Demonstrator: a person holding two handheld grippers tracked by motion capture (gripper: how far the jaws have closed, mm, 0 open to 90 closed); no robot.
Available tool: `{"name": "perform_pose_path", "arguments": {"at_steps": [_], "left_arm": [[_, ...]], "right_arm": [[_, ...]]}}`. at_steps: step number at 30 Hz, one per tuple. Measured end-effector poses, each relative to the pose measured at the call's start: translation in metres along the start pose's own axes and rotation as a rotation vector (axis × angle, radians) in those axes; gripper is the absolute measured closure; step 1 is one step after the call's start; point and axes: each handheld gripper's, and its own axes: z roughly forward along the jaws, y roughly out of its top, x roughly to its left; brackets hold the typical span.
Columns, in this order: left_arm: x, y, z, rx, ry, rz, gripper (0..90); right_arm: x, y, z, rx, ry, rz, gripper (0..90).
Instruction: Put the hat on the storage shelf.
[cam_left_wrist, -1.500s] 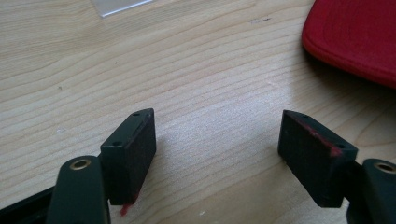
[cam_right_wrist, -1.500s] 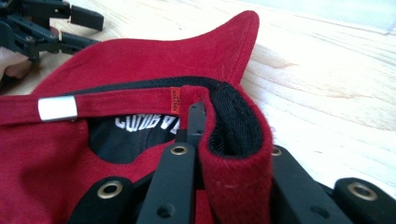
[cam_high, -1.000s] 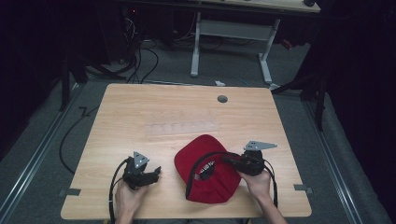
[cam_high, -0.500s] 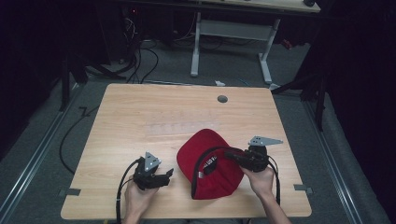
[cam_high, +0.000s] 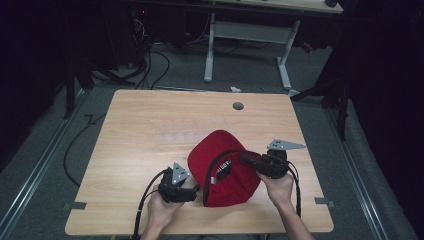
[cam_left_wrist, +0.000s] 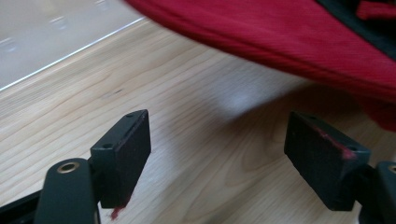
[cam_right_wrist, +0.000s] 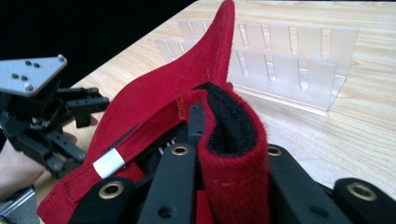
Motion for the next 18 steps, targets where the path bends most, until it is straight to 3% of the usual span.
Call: {"name": "perform_pose_path", "arguments": {"at_steps": [5, 9, 13, 18], "left_arm": [[-0.009, 0.0, 0.003, -0.006, -0.023, 0.008, 20.9], [-0.011, 0.0, 0.002, -0.026, -0.017, 0.011, 18.1], [-0.012, 0.004, -0.003, -0.058, -0.017, 0.012, 16.8], [-0.011, 0.007, -0.008, -0.077, -0.027, 0.013, 16.5]], "right_arm": [[0.002, 0.003, 0.002, -0.001, -0.004, 0.005, 82.9], [0.003, 0.003, 0.004, 0.001, -0.009, 0.009, 82.9], [0.002, 0.0, 0.007, 0.042, -0.057, 0.006, 82.8], [0.002, -0.006, 0.008, 0.072, -0.077, 0.004, 82.7]]}}
